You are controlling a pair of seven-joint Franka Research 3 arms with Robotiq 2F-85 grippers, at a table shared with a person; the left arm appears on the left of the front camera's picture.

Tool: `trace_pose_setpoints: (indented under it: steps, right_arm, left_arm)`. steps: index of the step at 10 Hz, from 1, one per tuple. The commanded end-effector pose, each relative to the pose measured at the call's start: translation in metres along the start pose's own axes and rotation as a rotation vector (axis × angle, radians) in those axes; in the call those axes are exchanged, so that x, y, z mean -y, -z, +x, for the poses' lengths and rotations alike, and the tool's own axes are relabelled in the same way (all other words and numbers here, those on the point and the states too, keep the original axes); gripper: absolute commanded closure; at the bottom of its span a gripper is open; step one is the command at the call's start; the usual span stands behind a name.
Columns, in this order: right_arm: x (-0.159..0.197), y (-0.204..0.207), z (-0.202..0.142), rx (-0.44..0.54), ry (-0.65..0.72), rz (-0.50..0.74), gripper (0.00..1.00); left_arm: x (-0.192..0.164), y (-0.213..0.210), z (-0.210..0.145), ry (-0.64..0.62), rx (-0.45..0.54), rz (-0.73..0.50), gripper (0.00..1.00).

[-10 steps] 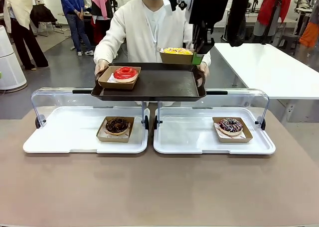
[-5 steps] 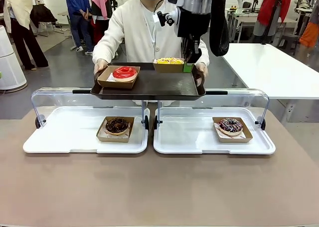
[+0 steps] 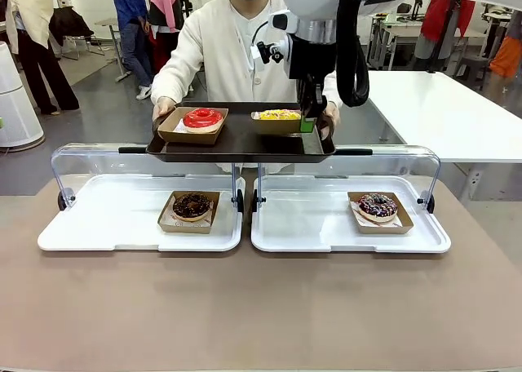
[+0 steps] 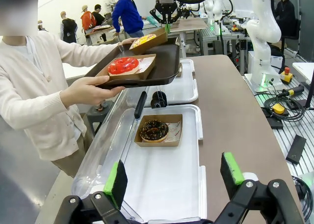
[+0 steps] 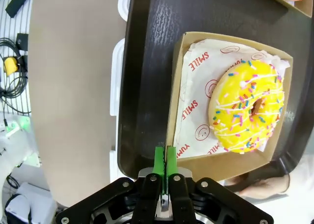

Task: Provide the desired donut to the person.
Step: Place the picked Paper togo box onto the Handle tray extended by the person.

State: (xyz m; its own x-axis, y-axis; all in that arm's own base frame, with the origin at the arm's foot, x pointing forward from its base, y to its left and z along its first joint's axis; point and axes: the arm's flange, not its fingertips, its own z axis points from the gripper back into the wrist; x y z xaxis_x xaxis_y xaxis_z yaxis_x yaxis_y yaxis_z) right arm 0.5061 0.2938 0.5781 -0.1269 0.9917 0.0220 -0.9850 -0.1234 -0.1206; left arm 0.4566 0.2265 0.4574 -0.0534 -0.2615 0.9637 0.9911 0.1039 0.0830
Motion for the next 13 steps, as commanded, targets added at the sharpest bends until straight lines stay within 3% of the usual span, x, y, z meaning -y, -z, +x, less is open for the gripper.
trace_pose_setpoints:
  steps: [1, 6, 7, 8, 9, 10, 12, 13]
  right_arm:
    - [0.010, 0.004, -0.001, -0.013, 0.004, -0.024, 0.98]
    - [0.024, 0.022, -0.010, 0.001, 0.061, -0.014, 0.98]
    - [0.024, 0.022, -0.010, 0.017, 0.061, -0.022, 0.90]
    - [0.024, 0.019, -0.009, 0.019, 0.060, -0.025, 0.44]
    - [0.022, 0.017, -0.007, 0.017, 0.055, -0.026, 0.33]
    - [0.020, 0.016, -0.005, 0.012, 0.049, -0.025, 0.00]
    - [0.020, 0.015, -0.004, 0.016, 0.045, -0.021, 0.00]
    - [0.018, 0.015, -0.004, 0.016, 0.042, -0.017, 0.06]
  left_arm:
    - [0.000, -0.001, 0.002, 0.001, 0.013, 0.002, 0.00]
    - [0.000, -0.001, 0.002, 0.001, 0.013, 0.002, 0.00]
    - [0.000, -0.001, 0.002, 0.001, 0.013, 0.002, 0.00]
    - [0.000, -0.001, 0.002, 0.001, 0.013, 0.002, 0.00]
    - [0.000, -0.001, 0.002, 0.001, 0.013, 0.002, 0.00]
    - [0.000, -0.001, 0.002, 0.001, 0.013, 0.002, 0.00]
    - [0.000, -0.001, 0.002, 0.001, 0.013, 0.002, 0.00]
    - [0.000, -0.001, 0.002, 0.001, 0.013, 0.002, 0.00]
